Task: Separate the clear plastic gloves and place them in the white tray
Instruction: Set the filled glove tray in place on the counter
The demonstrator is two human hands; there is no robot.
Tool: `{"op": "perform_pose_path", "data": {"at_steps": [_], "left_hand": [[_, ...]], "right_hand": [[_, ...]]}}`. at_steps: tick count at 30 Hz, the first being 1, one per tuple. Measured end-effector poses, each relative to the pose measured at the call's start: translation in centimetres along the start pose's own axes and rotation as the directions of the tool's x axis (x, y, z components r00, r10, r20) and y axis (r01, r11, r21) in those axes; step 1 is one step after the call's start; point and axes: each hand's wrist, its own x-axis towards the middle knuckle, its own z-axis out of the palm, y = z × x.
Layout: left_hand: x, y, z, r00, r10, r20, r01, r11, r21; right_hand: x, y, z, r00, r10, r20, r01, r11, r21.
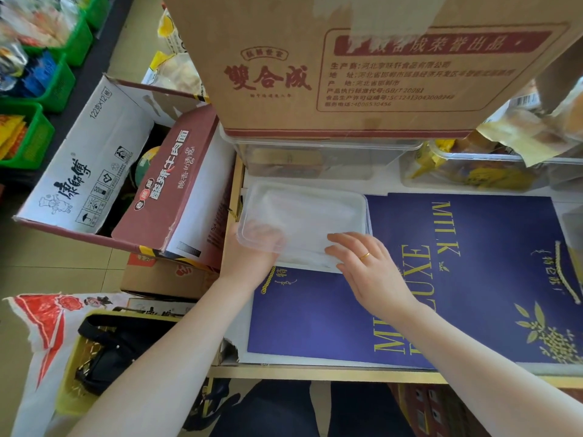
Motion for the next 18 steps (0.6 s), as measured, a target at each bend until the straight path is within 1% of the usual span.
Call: {"op": "perform_pose_path", "data": {"at_steps": [1,3,4,5,8,9,10,11,12,13,14,15,16,17,18], "left_hand": [[0.0,0.1,-0.2,0.998,0.054,0.020,-0.055,0.998,0.029],[-0.5,0.2,-0.6,0.984,0.177,0.002,-0.177,0.984,0.013],[-1.0,0.2,-1.0,0.975,0.222,0.015,-0.223,0.975,0.026],[-1.6,-0.3,-0.8,0.973,0.232,0.011,-0.233,0.972,0.030],[-4.0,-2.2,-0.8,0.988,0.149,-0.038,-0.148,0.989,0.016],[-4.8,-2.7,-0.8,0.985,0.149,-0.081,-0.152,0.988,-0.026],[-5.6,-2.9,-1.0,0.986,0.132,-0.097,-0.143,0.982,-0.120],[-6.1,-2.7,-1.2,0.993,0.069,-0.099,-0.092,0.963,-0.254],[-6.5,-2.2,-1.6,0.996,-0.054,-0.071,0.021,0.918,-0.396],[-6.8,-1.5,-2.0,0.979,-0.202,-0.018,0.162,0.833,-0.529],[-6.9,-0.9,-2.0,0.940,-0.335,0.063,0.296,0.711,-0.638],[-6.8,-0.5,-2.0,0.895,-0.426,0.128,0.382,0.589,-0.712],[-6.5,-0.1,-2.1,0.860,-0.489,0.148,0.423,0.518,-0.743],[-5.9,0.0,-2.2,0.838,-0.528,0.137,0.436,0.498,-0.750],[-5.2,0.1,-2.4,0.829,-0.544,0.128,0.442,0.499,-0.746]], "right_hand": [[-0.2,0.0,0.3,1.000,0.003,0.005,-0.003,1.000,-0.007],[-0.6,-0.1,1.0,1.000,0.013,0.003,-0.013,1.000,-0.009],[-0.7,-0.2,1.3,1.000,0.016,0.000,-0.016,1.000,-0.013],[-0.8,-0.3,1.6,1.000,0.019,-0.006,-0.020,1.000,-0.020],[-1.4,-0.2,2.6,1.000,0.023,-0.013,-0.023,0.999,-0.041],[-1.6,-0.2,2.8,1.000,0.019,-0.008,-0.020,0.999,-0.045],[-1.7,-0.1,3.0,1.000,0.012,-0.004,-0.013,0.999,-0.050],[-1.7,0.0,3.0,1.000,0.003,-0.001,-0.003,0.998,-0.056],[-1.8,0.1,3.1,1.000,-0.009,0.002,0.009,0.998,-0.066],[-1.9,0.2,3.1,1.000,-0.024,0.008,0.025,0.996,-0.081],[-2.0,0.3,3.1,0.999,-0.039,0.020,0.041,0.994,-0.097],[-2.1,0.4,3.1,0.998,-0.052,0.034,0.055,0.993,-0.109],[-2.1,0.5,3.2,0.997,-0.058,0.050,0.064,0.992,-0.113],[-2.2,0.6,3.1,0.996,-0.059,0.061,0.066,0.991,-0.115],[-2.2,0.6,3.1,0.996,-0.054,0.069,0.062,0.991,-0.116]]}}
